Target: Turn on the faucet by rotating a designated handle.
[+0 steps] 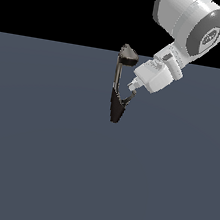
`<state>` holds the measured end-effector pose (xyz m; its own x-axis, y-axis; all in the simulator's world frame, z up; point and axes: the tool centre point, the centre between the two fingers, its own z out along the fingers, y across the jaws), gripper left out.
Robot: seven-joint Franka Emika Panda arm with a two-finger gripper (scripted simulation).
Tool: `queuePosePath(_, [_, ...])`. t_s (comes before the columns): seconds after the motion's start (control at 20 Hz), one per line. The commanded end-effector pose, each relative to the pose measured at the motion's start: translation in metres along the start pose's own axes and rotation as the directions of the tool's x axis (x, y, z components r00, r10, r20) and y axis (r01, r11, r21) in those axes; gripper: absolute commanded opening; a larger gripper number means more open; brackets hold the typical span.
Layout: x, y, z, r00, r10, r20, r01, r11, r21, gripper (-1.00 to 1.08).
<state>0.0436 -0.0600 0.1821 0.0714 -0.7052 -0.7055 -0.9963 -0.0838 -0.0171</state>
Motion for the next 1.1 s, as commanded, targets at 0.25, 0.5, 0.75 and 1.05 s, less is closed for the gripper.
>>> queuePosePath(0.25, [0.044,0.021,0.002,1.000,0.012,0.002,-0.012,1.000,-0.007,-1.00])
queuePosePath(0.5, [0.032,0.012,0.000,1.000,-0.024,0.006,0.024,1.000,-0.005,-1.00])
queuePosePath(0.75, [0.055,0.009,0.001,1.000,-0.012,0.005,0.012,1.000,-0.006,-1.00])
queuePosePath(1.05, [0.081,0.006,0.002,1.000,0.003,0.004,-0.003,1.000,-0.008,-1.00])
